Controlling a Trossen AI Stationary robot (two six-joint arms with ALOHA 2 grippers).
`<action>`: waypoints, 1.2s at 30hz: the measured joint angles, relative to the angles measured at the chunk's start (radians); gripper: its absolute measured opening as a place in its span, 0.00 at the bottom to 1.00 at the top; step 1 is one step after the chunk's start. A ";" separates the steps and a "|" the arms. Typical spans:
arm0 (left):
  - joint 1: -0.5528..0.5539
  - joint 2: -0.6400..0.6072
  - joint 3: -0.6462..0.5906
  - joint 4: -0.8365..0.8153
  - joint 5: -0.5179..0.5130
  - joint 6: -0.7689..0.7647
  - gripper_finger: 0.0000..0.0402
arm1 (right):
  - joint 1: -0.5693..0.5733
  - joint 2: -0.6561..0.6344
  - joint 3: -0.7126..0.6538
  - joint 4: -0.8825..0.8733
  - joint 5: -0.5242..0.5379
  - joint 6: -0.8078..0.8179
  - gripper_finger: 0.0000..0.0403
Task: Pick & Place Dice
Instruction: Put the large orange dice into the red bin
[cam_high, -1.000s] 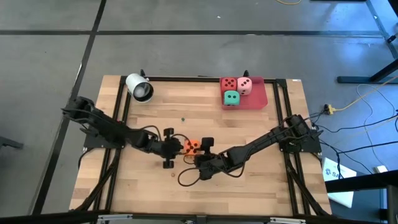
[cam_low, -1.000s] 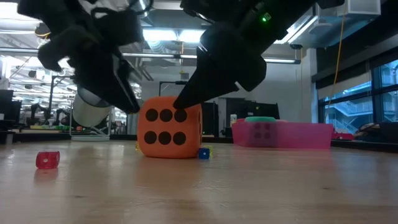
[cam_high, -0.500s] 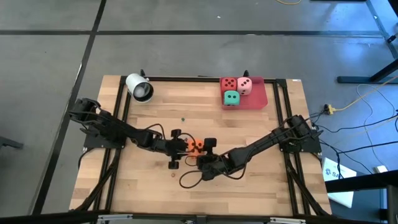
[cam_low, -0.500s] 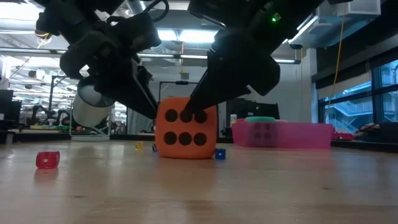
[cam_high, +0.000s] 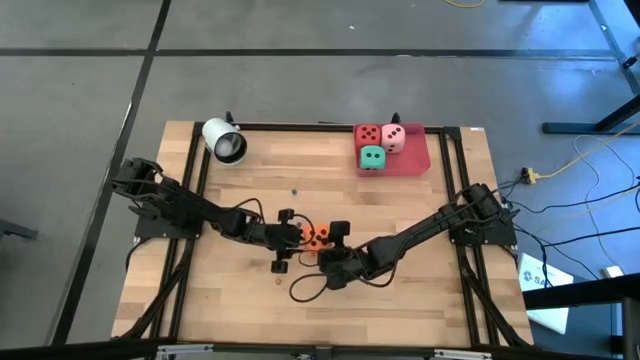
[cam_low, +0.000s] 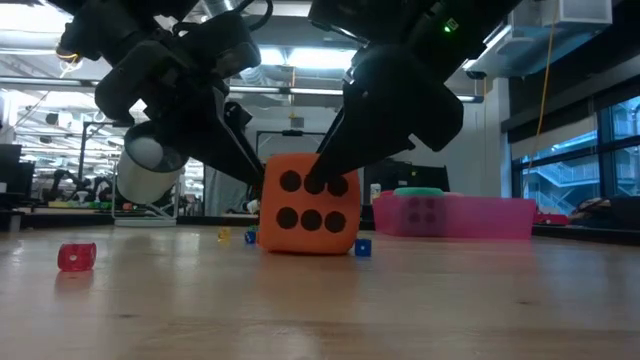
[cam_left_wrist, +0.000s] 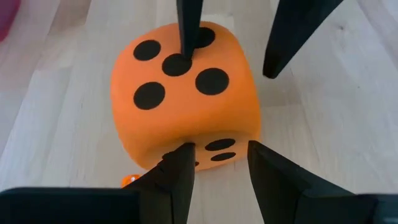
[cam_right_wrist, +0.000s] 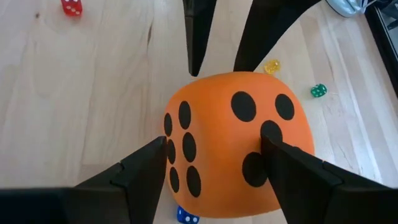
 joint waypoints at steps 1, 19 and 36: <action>0.000 0.000 0.000 0.001 0.000 0.000 0.36 | -0.004 0.000 0.000 -0.002 0.000 0.000 0.64; -0.001 -0.002 0.004 0.039 0.054 0.006 0.36 | -0.027 0.000 0.000 -0.042 -0.044 -0.147 0.50; -0.001 -0.088 0.006 0.042 0.150 -0.024 0.36 | -0.028 0.032 -0.017 -0.025 -0.006 -0.315 0.60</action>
